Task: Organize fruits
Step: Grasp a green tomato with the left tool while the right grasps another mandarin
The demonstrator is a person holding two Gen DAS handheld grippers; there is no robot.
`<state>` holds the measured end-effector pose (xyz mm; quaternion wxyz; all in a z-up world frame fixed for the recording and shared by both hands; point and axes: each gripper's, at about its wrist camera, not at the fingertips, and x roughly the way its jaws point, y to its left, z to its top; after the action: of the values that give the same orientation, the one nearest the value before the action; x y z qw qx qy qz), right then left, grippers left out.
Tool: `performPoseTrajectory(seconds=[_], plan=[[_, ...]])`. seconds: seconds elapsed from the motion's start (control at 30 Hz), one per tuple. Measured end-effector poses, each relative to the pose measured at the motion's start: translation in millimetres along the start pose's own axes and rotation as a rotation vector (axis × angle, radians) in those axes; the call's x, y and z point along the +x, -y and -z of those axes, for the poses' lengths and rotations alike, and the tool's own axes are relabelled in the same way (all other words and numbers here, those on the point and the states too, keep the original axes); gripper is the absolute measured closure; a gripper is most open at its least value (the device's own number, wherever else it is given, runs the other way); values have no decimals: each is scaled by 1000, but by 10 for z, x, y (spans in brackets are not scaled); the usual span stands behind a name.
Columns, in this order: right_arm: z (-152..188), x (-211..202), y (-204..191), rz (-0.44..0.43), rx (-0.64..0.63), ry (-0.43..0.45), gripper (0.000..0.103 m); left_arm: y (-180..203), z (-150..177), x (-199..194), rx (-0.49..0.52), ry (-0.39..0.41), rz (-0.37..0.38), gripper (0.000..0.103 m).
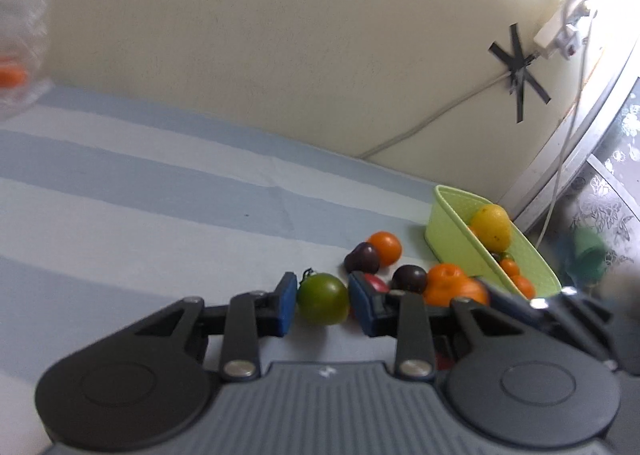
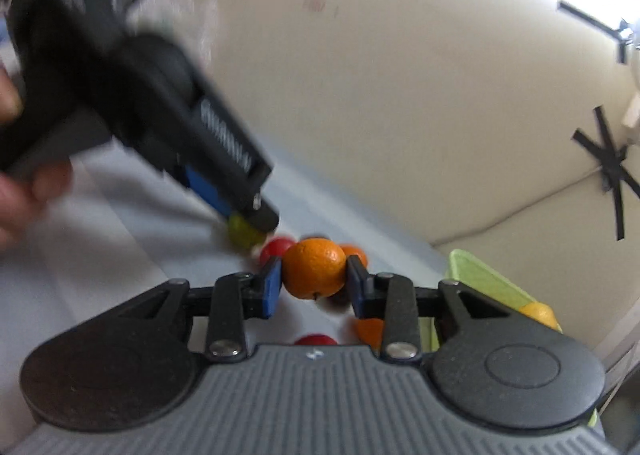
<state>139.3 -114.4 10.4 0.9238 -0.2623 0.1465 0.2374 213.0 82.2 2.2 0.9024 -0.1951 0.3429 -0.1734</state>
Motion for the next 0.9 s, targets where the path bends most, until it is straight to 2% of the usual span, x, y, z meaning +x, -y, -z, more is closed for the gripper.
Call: performPoseTrajectory(seconds=[0.07, 0.13, 0.2, 0.3, 0.47, 0.57, 0.67, 0.77, 0.9], plan=[[-5, -230, 6, -4, 39, 41, 66, -18, 97, -158, -26, 8, 8, 74], [54, -445, 19, -41, 93, 46, 66, -10, 224, -310, -45, 14, 23, 74], [167, -631, 38, -87, 158, 29, 66, 49, 353, -445, -39, 21, 34, 74], [357, -830, 75, -96, 239, -12, 66, 193, 538, -549, -25, -3, 66, 74], [596, -954, 174, -79, 385, -82, 66, 612, 759, -504, 82, -51, 114, 74], [654, -936, 252, -102, 433, -93, 66, 801, 844, -415, 139, -72, 100, 73], [655, -1002, 284, -84, 448, -81, 66, 923, 808, -375, 153, -84, 130, 73], [654, -1107, 414, -55, 488, -29, 66, 1068, 668, -378, 175, -58, 144, 73], [638, -1096, 703, 25, 506, 42, 66, 1306, 318, -233, 201, -13, 188, 73]])
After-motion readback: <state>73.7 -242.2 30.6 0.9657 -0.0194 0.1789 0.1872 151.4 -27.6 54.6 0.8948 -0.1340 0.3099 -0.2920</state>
